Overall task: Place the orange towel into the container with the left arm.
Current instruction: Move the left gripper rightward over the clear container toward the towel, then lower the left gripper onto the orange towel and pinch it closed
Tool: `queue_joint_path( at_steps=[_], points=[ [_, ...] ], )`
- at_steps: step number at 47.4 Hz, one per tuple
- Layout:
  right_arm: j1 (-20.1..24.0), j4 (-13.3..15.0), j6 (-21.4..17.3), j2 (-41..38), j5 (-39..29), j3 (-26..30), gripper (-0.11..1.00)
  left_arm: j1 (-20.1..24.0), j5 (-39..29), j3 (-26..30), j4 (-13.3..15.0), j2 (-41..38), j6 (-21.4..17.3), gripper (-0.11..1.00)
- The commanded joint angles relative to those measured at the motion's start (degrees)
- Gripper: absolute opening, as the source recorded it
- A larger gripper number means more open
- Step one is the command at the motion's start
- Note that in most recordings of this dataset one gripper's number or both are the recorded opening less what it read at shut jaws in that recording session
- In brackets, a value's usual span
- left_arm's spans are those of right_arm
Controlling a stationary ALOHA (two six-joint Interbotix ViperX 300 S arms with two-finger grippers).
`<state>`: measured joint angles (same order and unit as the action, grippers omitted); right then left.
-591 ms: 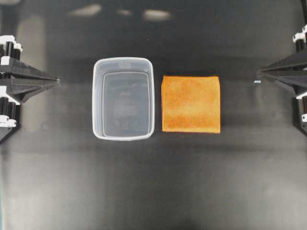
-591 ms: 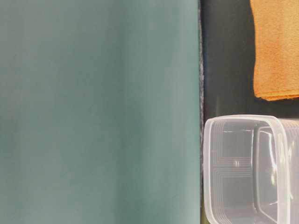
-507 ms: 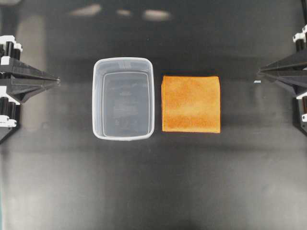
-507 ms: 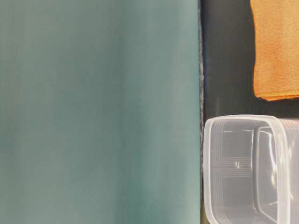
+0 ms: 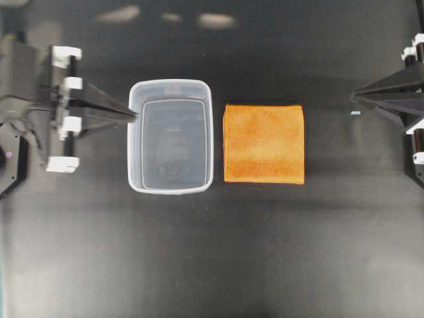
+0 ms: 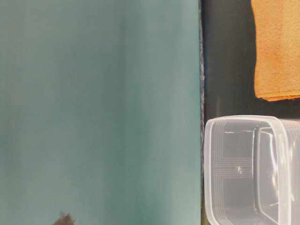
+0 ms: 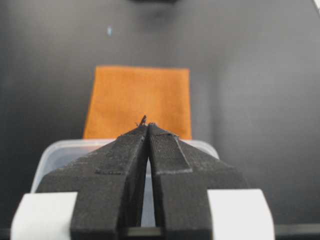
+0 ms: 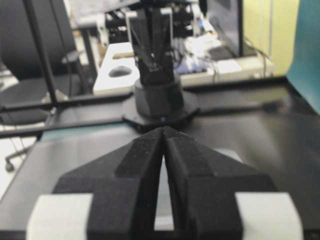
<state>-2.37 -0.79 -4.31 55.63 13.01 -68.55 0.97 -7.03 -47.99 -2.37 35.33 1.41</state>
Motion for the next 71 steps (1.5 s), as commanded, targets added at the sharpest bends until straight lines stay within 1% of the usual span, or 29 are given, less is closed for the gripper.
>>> queue_joint_path(
  at_steps=[1,3,6,15,17,19,22,25,27,30,34,36,39,50,61,66,71],
  points=[
    [-0.44,-0.18,-0.09,-0.44,-0.53,0.53,0.02,0.18,-2.99,5.80,-0.26,-4.22,-0.18,0.01],
    [-0.44,-0.18,-0.09,-0.44,-0.79,0.44,0.06,0.18,-4.04,7.21,-0.18,-5.89,-0.18,0.01],
    [-0.62,-0.18,-0.18,-0.26,-1.41,0.09,0.15,0.09,-5.54,9.14,-0.18,-8.17,-0.18,0.01],
    [-0.79,-0.18,-0.35,0.18,-2.81,0.00,0.67,0.88,-10.55,15.21,-0.26,-14.77,0.00,0.01],
    [-0.79,-0.18,-0.35,0.44,-2.72,0.00,0.76,1.14,-11.69,16.61,-0.26,-16.17,-0.09,0.02],
    [-0.97,-0.18,-0.35,0.88,-2.72,0.00,0.80,1.41,-12.92,18.02,-0.26,-17.58,-0.09,0.02],
    [-1.14,-0.18,-0.35,1.58,-2.72,0.00,0.81,1.85,-14.94,20.57,-0.26,-20.30,-0.09,0.07],
    [-1.23,-0.18,-0.35,2.81,-3.16,0.00,0.79,1.93,-16.61,22.76,-0.26,-22.85,-0.18,0.18],
    [-1.23,-0.18,-0.35,3.43,-3.16,-0.26,0.79,2.02,-17.58,24.26,-0.26,-24.70,-0.18,0.28],
    [-1.32,-0.18,-0.35,4.48,-3.16,-0.62,0.79,2.02,-18.90,26.81,-0.26,-27.95,-0.18,0.49],
    [-1.32,-0.18,-0.35,5.63,-3.16,-0.88,0.79,2.02,-19.95,30.06,-0.26,-31.82,-0.26,0.73],
    [-1.32,-0.18,-0.35,6.06,-3.25,-0.88,0.79,2.02,-20.48,31.90,-0.26,-33.75,-0.35,0.82],
    [-1.32,-0.18,-0.35,6.68,-3.52,-0.88,0.79,2.11,-21.01,34.80,-0.26,-37.44,-0.97,0.90],
    [-1.32,-0.18,-0.26,8.26,-4.31,-0.97,0.79,1.93,-23.03,43.86,-0.26,-50.45,-3.78,0.89],
    [-1.32,-0.18,-0.26,8.35,-4.31,-1.23,0.79,1.58,-27.86,52.21,-0.26,-62.84,-3.08,0.89],
    [-1.32,-0.18,-0.26,8.44,-4.31,-1.23,0.79,1.23,-29.97,54.93,-0.26,-66.45,-3.34,0.88],
    [-1.32,-0.18,-0.26,8.53,-4.31,-1.23,0.79,1.05,-31.46,56.43,-0.26,-69.35,-3.69,0.88]
  ],
)
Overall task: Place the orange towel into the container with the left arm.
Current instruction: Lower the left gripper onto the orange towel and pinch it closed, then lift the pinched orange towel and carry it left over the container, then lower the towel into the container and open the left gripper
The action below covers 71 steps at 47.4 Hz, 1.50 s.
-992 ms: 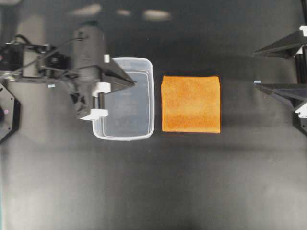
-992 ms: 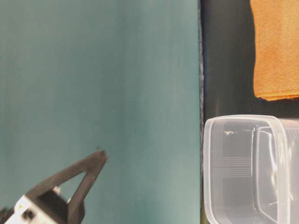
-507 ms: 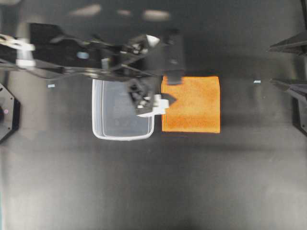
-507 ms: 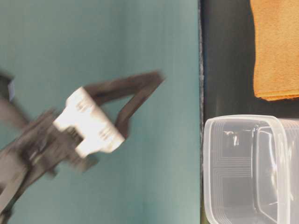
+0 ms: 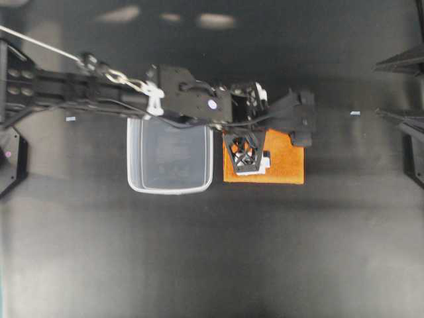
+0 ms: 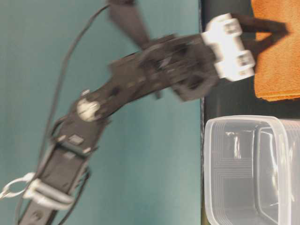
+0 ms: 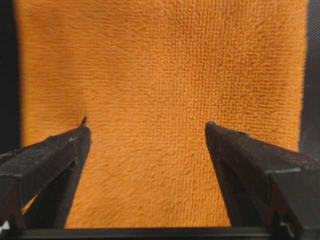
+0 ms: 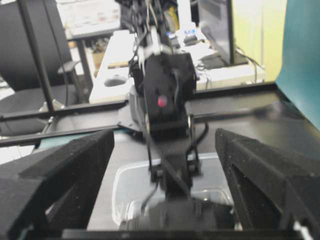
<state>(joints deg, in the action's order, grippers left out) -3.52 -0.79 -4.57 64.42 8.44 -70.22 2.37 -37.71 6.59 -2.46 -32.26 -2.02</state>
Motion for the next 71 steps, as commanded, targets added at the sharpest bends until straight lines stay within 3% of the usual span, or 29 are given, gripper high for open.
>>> queue_joint_path(
  at_steps=[1,13,18,22,30,34,42,55,62,71],
  points=[
    [-0.18,-0.18,0.00,-0.26,0.26,0.44,0.79,-0.35,-1.05,2.11,-0.18,-2.20,-0.26,0.89],
    [-0.18,-0.18,0.00,-0.26,0.26,0.18,0.79,-0.44,-1.41,2.55,-0.18,-3.87,0.09,0.87],
    [-0.18,-0.18,-0.09,-0.26,0.26,0.18,0.79,-0.53,-1.67,2.46,-0.18,-3.78,0.26,0.81],
    [-0.18,-0.18,-0.09,-0.26,0.26,0.18,0.79,-1.05,-1.67,2.37,-0.18,-3.78,0.26,0.67],
    [-0.18,-0.18,-0.09,-0.26,0.26,0.18,0.79,-2.29,-1.67,2.90,-0.18,-3.34,0.26,0.21],
    [-0.18,-0.18,0.00,-0.26,0.26,0.18,0.78,-2.46,-1.85,3.34,-0.09,-2.20,0.18,0.06],
    [-0.18,-0.18,-0.09,-0.26,0.26,0.18,0.78,-2.46,-3.08,4.39,-0.18,2.55,-0.26,0.07],
    [-0.18,-0.18,-0.09,-0.09,0.26,0.09,0.78,-2.29,-9.58,1.67,-0.18,19.60,-0.26,0.07],
    [-0.18,-0.18,-0.09,-0.09,0.35,0.09,0.78,-0.88,-13.10,-4.83,-0.18,28.48,-0.26,0.07],
    [-0.18,-0.18,-0.09,-0.09,0.79,0.09,0.78,0.53,-13.71,-19.07,-0.18,38.94,-0.18,0.07]
  ],
)
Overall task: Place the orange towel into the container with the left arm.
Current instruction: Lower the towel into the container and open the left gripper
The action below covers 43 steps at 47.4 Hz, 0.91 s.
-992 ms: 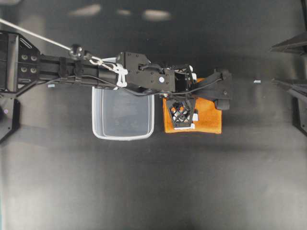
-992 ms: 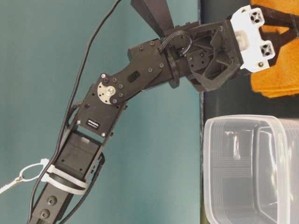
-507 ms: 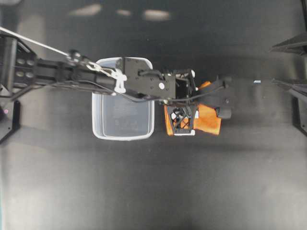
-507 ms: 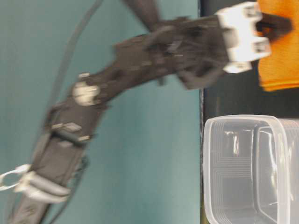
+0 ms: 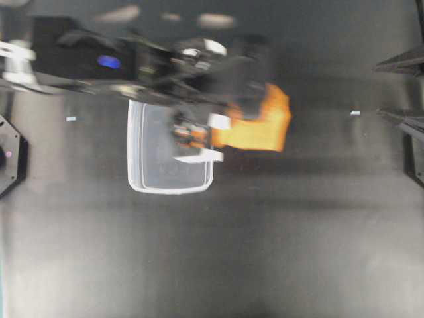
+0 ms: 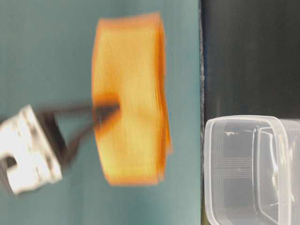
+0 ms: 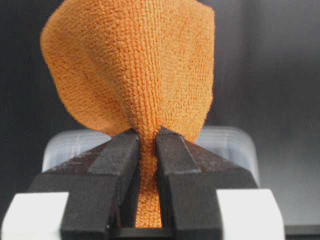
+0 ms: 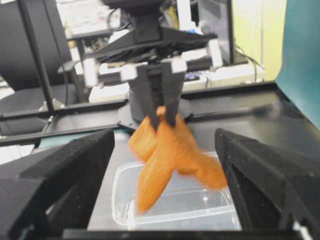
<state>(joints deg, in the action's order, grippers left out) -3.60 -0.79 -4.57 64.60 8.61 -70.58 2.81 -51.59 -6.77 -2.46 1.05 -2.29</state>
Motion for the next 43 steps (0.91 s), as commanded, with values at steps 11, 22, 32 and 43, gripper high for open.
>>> queue_joint_path(
  at_steps=[11,22,32,43],
  points=[
    [0.18,-0.18,-0.09,-0.18,0.70,0.44,0.78,0.70,4.75,-16.88,-0.18,13.10,0.00,0.07],
    [0.18,-0.18,-0.09,-0.18,0.70,0.44,0.78,1.41,8.79,-20.39,-0.18,14.85,0.18,0.07],
    [0.18,-0.18,-0.09,-0.18,0.70,0.44,0.78,1.41,9.49,-20.39,-0.18,13.97,0.44,0.07],
    [0.09,-0.18,-0.09,-0.26,0.79,0.44,0.78,1.41,9.49,-20.39,-0.18,13.10,0.35,0.07]
  ],
)
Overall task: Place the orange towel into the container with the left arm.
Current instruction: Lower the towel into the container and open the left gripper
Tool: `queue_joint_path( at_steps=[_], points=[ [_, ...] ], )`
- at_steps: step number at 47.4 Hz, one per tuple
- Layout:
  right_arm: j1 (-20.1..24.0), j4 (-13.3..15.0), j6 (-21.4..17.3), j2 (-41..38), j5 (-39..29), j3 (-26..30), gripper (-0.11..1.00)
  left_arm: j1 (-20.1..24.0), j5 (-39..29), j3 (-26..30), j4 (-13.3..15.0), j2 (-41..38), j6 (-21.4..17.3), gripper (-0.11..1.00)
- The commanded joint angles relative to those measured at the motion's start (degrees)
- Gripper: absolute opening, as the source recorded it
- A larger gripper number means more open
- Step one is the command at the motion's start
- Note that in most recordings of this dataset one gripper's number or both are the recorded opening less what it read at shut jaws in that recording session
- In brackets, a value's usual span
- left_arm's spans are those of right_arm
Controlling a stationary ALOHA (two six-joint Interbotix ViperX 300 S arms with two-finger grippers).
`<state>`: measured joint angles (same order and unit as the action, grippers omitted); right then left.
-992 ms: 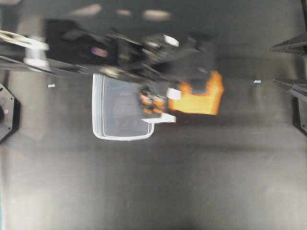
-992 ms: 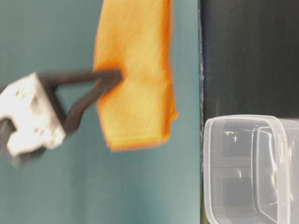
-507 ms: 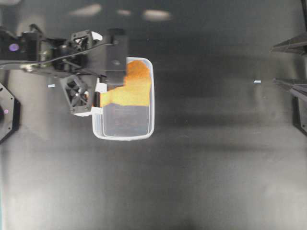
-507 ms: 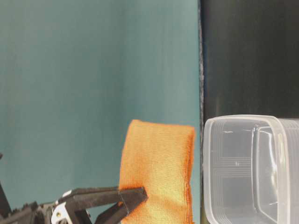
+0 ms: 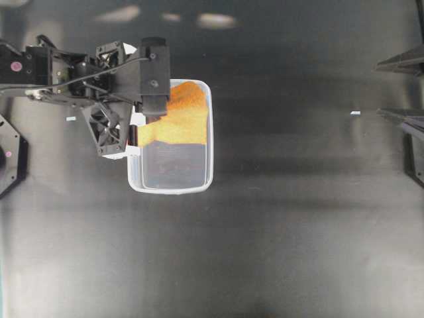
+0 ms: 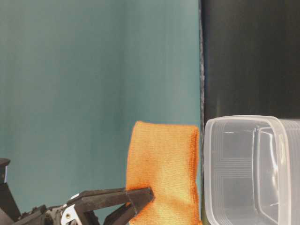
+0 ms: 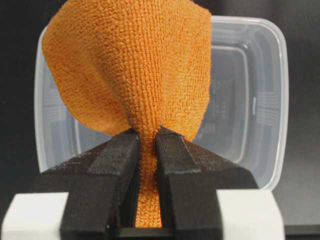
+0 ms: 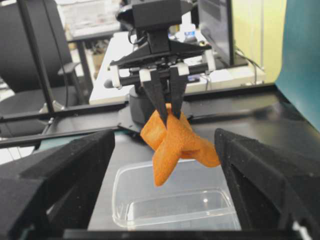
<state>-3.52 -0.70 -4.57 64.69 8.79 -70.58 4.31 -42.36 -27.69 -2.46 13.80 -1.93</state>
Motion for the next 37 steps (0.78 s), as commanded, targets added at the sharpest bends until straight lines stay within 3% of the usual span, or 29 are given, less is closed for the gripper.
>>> queue_joint_path(
  at_steps=[1,14,17,23,27,30,37],
  points=[
    [0.09,-0.26,-0.09,-0.35,0.62,0.44,0.78,-0.09,0.35,0.53,-0.18,0.26,0.09,0.07],
    [0.00,-0.26,-0.09,-0.35,0.62,0.44,0.78,-0.09,1.67,0.00,-0.18,-0.79,0.18,0.09],
    [0.00,-0.26,-0.09,-0.35,0.62,0.44,0.78,-0.09,2.90,-0.35,-0.18,-1.32,0.35,0.20],
    [0.00,-0.26,-0.09,-0.26,0.53,0.44,0.78,-0.35,3.43,-0.26,-0.18,-1.58,0.53,0.62],
    [0.00,-0.26,-0.09,-0.26,0.35,0.44,0.78,-0.09,3.69,-0.44,-0.18,-1.41,0.35,0.83],
    [0.09,-0.26,-0.09,-0.26,0.35,0.44,0.78,-0.09,4.22,-0.26,-0.18,-0.97,0.53,0.90],
    [0.00,-0.26,-0.09,-0.26,0.26,0.44,0.78,-0.53,5.45,0.26,-0.18,3.25,0.79,0.87]
  ],
)
